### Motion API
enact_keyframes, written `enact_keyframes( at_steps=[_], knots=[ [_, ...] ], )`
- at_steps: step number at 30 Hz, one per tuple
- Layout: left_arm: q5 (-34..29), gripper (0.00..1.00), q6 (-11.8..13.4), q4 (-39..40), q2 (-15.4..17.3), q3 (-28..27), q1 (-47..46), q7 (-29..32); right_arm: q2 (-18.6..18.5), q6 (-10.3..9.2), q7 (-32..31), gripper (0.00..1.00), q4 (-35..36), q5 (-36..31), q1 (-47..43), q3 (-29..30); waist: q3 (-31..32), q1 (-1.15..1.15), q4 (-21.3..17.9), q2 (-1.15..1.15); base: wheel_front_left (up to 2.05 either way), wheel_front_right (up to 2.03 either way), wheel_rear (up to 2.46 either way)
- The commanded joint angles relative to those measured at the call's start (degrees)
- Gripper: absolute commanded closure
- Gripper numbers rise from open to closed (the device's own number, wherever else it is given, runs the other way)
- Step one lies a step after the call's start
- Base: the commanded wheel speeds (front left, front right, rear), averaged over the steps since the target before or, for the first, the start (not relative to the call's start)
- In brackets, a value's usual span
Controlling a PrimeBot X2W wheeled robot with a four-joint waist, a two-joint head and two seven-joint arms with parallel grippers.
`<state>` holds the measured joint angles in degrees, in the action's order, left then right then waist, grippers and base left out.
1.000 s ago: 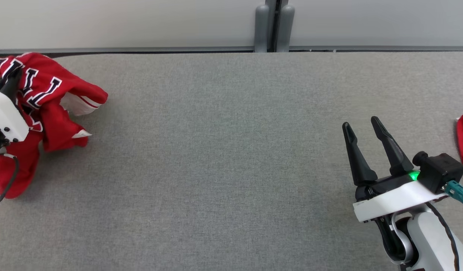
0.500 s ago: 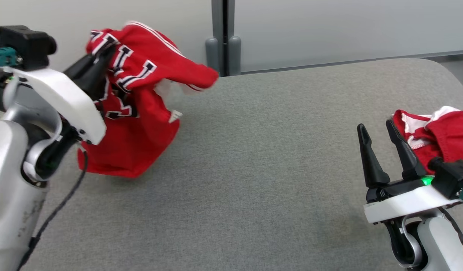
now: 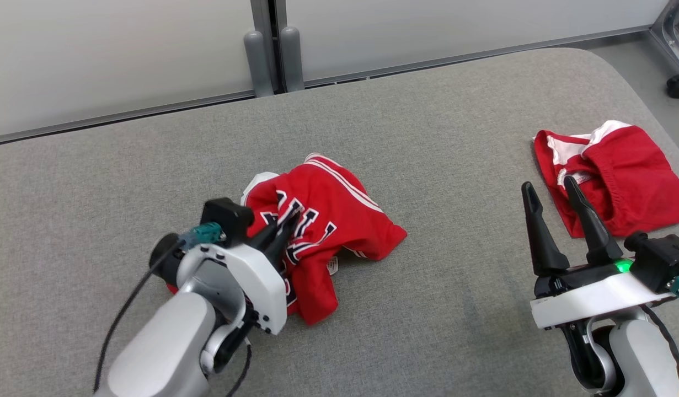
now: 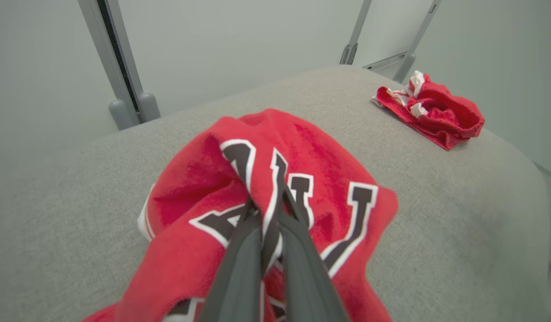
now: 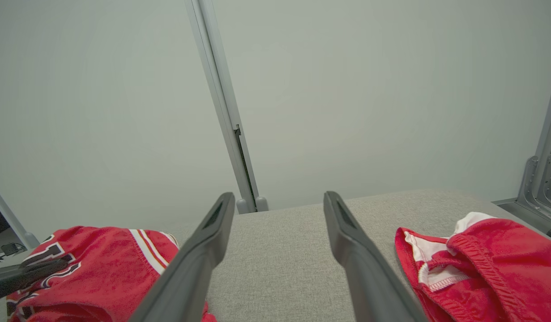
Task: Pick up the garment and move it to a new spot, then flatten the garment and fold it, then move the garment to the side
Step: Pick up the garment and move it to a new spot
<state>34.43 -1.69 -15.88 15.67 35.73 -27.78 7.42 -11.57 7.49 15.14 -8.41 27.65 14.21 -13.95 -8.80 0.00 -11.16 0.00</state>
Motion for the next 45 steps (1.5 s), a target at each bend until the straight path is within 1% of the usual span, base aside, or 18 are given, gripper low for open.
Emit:
enact_keyframes(
  at_steps=[1, 2, 3, 5, 9, 13, 15, 18, 21, 23, 26, 30, 34, 36, 38, 40, 45],
  knots=[
    [-0.51, 0.83, -0.84, -3.62, -1.36, 1.26, 0.95, -1.33, -0.52, 0.02, 0.0, 0.0, -0.42, -0.13, 0.1, -0.03, -0.08, 0.0, -0.13, 0.0, 0.0, 0.0, 0.0],
    [-0.93, 0.09, -1.04, -5.29, -1.81, 1.8, 0.83, -1.99, -0.52, 0.02, 0.0, 0.0, -0.53, -0.15, 0.01, -0.06, -0.01, 0.0, -0.07, 0.0, 0.0, 0.0, 0.0],
    [-1.06, 0.0, -1.27, -6.71, -2.48, 2.1, 0.62, -2.78, -0.49, 0.02, -0.01, 0.0, -0.65, -0.2, -0.14, -0.11, 0.16, 0.0, 0.09, 0.0, 0.0, 0.0, 0.0],
    [-1.08, 0.0, -1.67, -8.81, -3.57, 2.64, 0.18, -4.08, -0.54, 0.02, 0.0, 0.0, -0.83, -0.28, -0.5, -0.29, 0.74, 0.0, 0.63, 0.0, 0.0, 0.0, 0.0],
    [-1.07, 0.0, -1.89, -10.05, -3.93, 2.2, -0.58, -6.36, -0.7, 0.02, 0.0, 0.0, -1.02, -0.2, -0.88, -0.71, 1.86, 0.0, 1.68, 0.0, 0.0, 0.0, 0.0],
    [-0.85, 0.0, -1.43, -7.87, -3.15, 0.89, -0.6, -9.19, -1.0, 0.02, 0.0, 0.0, -1.06, -0.25, -1.73, -0.72, 3.29, 0.0, 3.64, 0.0, 0.0, 0.0, 0.0],
    [-0.95, 0.0, -0.84, -5.68, -1.93, 0.04, 0.31, -10.33, -1.2, 0.02, 0.0, 0.0, -1.08, -0.3, -2.01, -0.53, 3.9, 0.0, 4.68, 0.0, 0.0, 0.0, 0.0],
    [-1.59, 0.0, 0.94, -1.44, 0.44, -1.72, 2.21, -12.52, -1.3, 0.02, 0.0, 0.0, -0.7, -0.44, -2.64, -0.28, 4.72, 0.0, 6.02, 0.0, 0.0, 0.0, 0.0],
    [-2.84, 0.0, 3.23, 2.76, 3.17, -3.35, 4.91, -15.4, -1.47, 0.02, 0.0, 0.0, -0.66, -0.43, -3.59, -0.15, 5.72, 0.0, 7.11, 0.0, 0.0, 0.0, 0.0],
    [-3.43, 0.0, 5.36, 4.94, 4.64, -4.73, 7.56, -17.57, -1.56, 0.02, -0.01, 0.0, -0.65, -0.5, -4.23, 0.02, 6.4, 0.0, 7.68, 0.0, 0.0, 0.0, 0.0],
    [-3.89, 0.0, 8.73, 7.48, 5.96, -7.05, 12.15, -20.22, -1.4, 0.02, 0.0, 0.0, -0.39, -0.55, -5.45, 0.47, 7.16, 0.0, 8.28, 0.0, 0.0, 0.0, 0.0],
    [-4.12, 0.0, 12.31, 11.21, 5.87, -11.06, 18.52, -22.26, -1.07, 0.02, -0.01, 0.0, 0.14, -0.61, -7.75, 1.42, 7.96, 0.0, 8.92, 0.0, 0.0, 0.0, 0.0],
    [-5.8, 0.0, 14.32, 16.36, 4.04, -15.42, 24.51, -22.59, -0.65, 0.02, -0.01, 0.0, 0.72, -0.67, -10.0, 2.29, 8.22, 0.0, 9.31, 0.0, 0.0, 0.0, 0.0],
    [-6.84, 0.0, 14.0, 18.02, 2.62, -16.92, 27.49, -22.56, -0.47, 0.02, 0.0, 0.0, 0.91, -0.71, -10.61, 2.54, 8.1, 0.0, 9.46, 0.0, 0.0, 0.0, 0.0],
    [-7.8, 0.0, 13.12, 18.69, 1.53, -17.84, 28.68, -22.56, -0.27, 0.02, -0.01, 0.0, 0.99, -0.71, -10.86, 2.46, 7.9, 0.0, 9.69, 0.0, 0.0, 0.0, 0.0],
    [-8.88, 0.0, 12.21, 19.14, 0.34, -18.4, 28.75, -22.57, -0.25, 0.02, -0.01, 0.0, 0.98, -0.72, -10.65, 2.1, 7.78, 0.0, 9.87, 0.0, 0.0, 0.0, 0.0],
    [-10.71, 0.0, 10.2, 18.8, -1.37, -19.61, 28.36, -22.56, -0.48, 0.02, 0.0, 0.0, 0.83, -0.58, -9.8, 1.72, 7.51, 0.0, 9.85, 0.0, 0.0, 0.0, 0.0]
  ],
)
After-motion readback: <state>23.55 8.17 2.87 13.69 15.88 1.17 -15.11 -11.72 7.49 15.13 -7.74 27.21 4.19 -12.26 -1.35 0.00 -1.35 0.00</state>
